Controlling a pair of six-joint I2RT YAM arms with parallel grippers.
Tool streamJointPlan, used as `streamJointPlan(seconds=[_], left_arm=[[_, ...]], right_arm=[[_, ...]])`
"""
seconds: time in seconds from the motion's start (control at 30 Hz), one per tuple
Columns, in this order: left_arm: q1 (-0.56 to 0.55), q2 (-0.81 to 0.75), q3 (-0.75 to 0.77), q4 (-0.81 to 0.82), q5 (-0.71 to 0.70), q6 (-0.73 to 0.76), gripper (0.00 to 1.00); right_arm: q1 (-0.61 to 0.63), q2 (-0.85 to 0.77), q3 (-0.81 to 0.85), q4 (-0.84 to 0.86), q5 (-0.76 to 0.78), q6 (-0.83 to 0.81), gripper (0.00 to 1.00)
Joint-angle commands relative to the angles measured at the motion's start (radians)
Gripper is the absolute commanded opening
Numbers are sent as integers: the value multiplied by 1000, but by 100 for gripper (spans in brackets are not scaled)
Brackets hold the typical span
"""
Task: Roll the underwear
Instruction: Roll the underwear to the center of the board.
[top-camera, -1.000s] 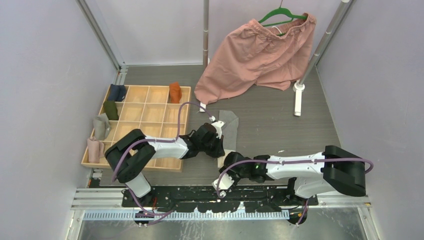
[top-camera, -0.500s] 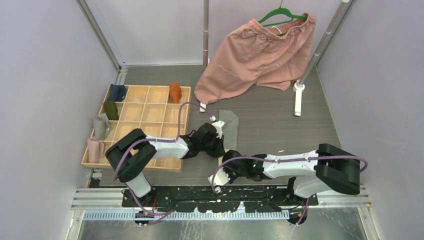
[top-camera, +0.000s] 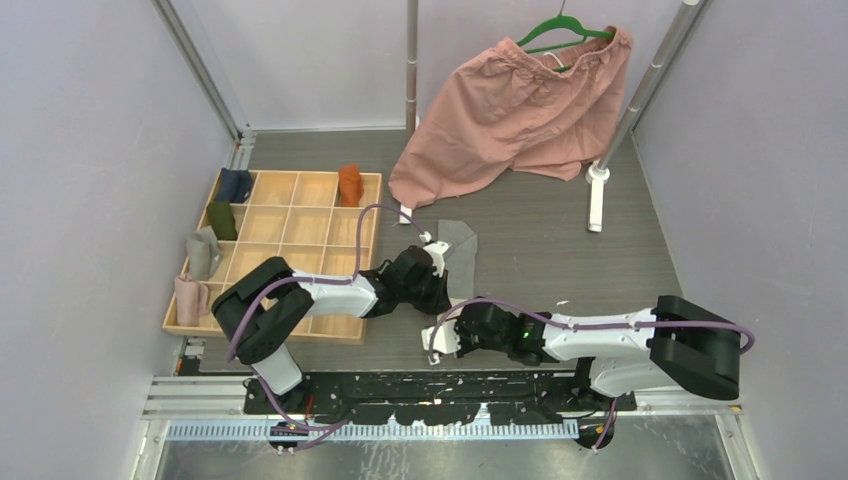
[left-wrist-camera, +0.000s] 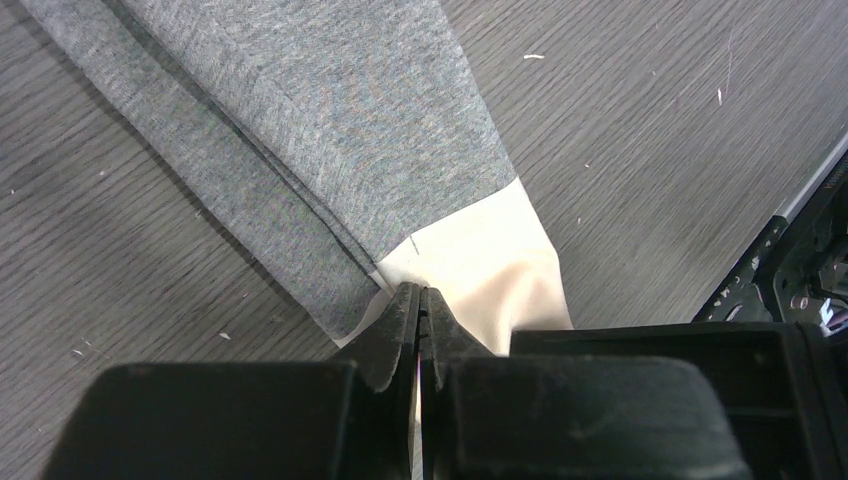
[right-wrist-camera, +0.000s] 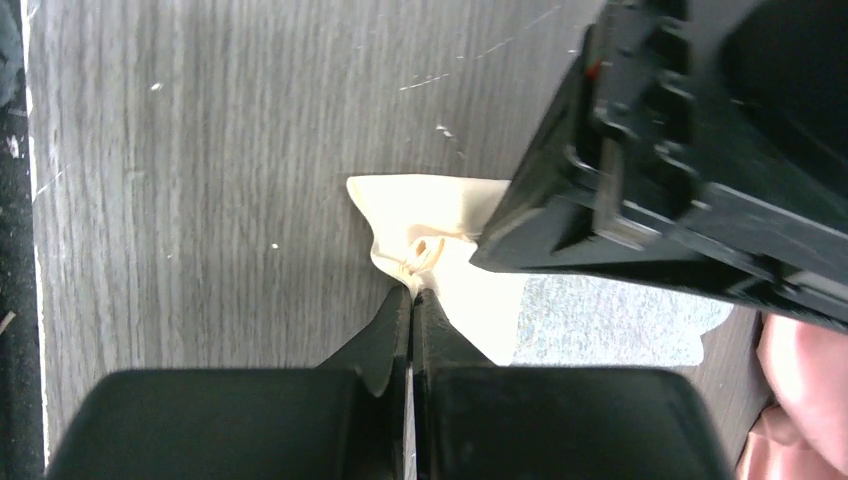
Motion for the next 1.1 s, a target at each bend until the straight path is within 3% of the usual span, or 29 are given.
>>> streamJointPlan(seconds=[0.0,0.43,1.07], left_arm=[[1,44,-40,-87,-1,7,1],[1,30,-46,-107,2,8,1],[2,-52,-20,-113,-8,0,1]], right_arm=[[-18,-68,-13,99,0,115,1],[-183,-152,75,-67,-186,205,1],[-318,-10,79,95,-248,225,1]])
